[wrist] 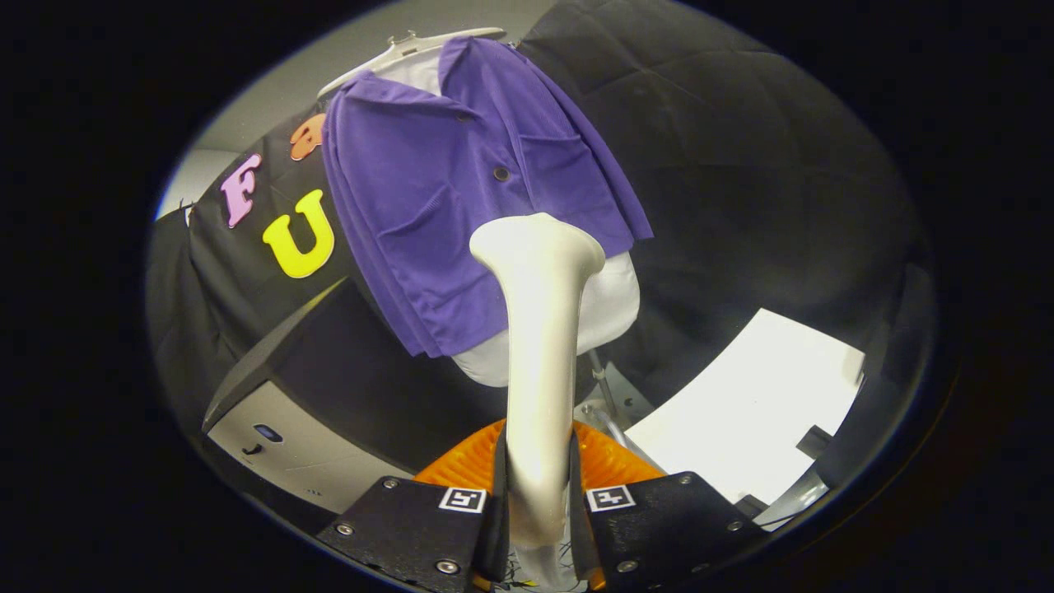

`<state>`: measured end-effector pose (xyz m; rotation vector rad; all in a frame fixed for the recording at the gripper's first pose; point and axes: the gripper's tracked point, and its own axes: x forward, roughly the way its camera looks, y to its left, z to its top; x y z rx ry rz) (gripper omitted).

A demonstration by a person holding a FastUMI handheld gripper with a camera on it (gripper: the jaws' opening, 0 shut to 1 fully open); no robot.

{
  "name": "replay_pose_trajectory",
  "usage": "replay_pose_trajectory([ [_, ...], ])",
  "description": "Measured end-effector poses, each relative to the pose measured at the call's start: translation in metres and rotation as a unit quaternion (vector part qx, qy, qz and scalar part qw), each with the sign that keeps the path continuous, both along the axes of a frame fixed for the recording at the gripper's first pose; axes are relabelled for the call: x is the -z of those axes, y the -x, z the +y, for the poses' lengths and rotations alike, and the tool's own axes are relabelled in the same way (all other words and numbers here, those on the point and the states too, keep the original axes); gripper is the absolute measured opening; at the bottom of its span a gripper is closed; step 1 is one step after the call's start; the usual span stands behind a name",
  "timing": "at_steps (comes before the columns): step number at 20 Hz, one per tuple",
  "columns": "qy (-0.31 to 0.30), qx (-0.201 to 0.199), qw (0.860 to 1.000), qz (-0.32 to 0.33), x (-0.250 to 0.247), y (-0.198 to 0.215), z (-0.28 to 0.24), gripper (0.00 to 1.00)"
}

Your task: Iron the clothes twice with a garment steamer, once on the left side and once on the right side.

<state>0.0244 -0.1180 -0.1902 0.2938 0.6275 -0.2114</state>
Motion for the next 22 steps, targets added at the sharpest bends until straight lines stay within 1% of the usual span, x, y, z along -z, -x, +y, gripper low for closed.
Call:
replay_pose_trajectory([
  [5,0.028,-0.035,0.997,-0.056,-0.074,0.024,0.034,0.30],
  [9,0.053,-0.076,0.990,-0.109,-0.123,0.039,0.062,0.30],
  [11,0.056,-0.101,0.985,-0.131,-0.141,0.047,0.078,0.30],
  [12,0.057,-0.114,0.983,-0.135,-0.143,0.045,0.081,0.30],
  [16,0.065,-0.165,0.973,-0.149,-0.144,0.075,0.098,0.30],
  [18,0.071,-0.182,0.968,-0.157,-0.145,0.085,0.105,0.30],
  [22,0.062,-0.206,0.965,-0.153,-0.136,0.095,0.118,0.30],
])
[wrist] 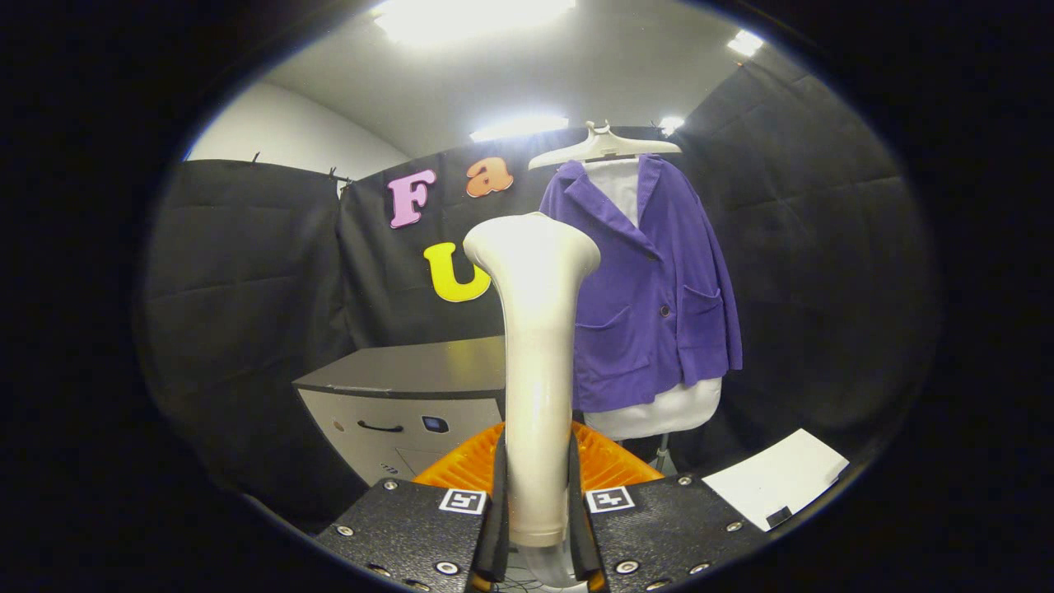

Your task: Iron the clothes twice with a garment steamer, once on the left side and once on the right side.

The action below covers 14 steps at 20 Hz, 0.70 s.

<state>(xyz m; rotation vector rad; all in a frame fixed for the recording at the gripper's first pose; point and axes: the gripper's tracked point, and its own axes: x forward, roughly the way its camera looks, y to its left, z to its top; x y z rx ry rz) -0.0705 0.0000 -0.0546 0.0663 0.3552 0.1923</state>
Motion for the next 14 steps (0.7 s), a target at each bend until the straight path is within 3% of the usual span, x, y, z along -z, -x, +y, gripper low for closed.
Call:
replay_pose_trajectory([
  [14,0.003,-0.013,1.000,-0.021,-0.015,0.003,0.018,0.30],
])
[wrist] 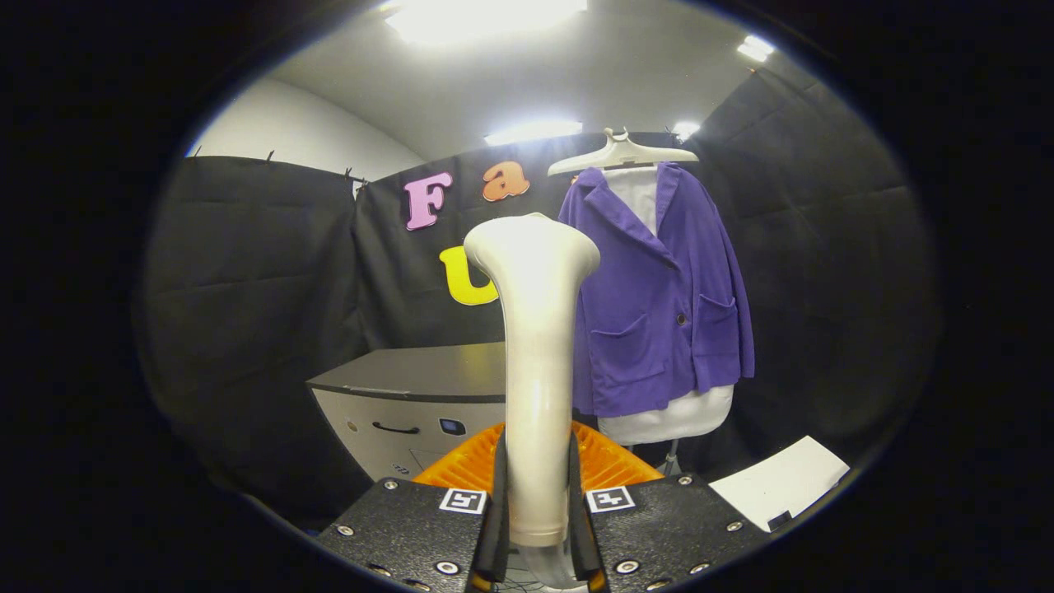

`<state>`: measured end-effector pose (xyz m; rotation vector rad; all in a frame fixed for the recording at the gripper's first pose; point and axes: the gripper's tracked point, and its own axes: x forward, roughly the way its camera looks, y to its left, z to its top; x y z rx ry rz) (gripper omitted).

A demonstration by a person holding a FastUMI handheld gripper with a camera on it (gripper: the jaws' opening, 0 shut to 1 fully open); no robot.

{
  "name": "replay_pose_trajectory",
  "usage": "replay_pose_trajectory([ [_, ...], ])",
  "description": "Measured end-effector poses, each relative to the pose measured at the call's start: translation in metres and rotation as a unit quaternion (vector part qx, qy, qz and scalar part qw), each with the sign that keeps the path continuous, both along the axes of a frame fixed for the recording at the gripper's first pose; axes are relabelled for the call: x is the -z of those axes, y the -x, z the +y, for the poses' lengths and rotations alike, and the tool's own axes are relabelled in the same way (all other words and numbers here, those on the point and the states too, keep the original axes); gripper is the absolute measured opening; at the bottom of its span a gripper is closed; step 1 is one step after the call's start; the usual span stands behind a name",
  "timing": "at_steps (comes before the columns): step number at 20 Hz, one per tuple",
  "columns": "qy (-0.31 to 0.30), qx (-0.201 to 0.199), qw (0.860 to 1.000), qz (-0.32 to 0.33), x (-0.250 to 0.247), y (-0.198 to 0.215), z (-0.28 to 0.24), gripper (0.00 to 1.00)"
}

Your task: Iron the clothes twice with a garment steamer, once on the left side and once on the right side.

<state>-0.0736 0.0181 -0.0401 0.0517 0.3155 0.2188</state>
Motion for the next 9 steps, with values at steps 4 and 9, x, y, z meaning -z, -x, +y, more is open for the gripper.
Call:
replay_pose_trajectory([
  [4,0.000,0.002,1.000,-0.002,-0.0010,-0.0034,0.0020,0.30],
  [9,0.000,0.006,1.000,-0.007,-0.0059,-0.0076,0.0034,0.30],
])
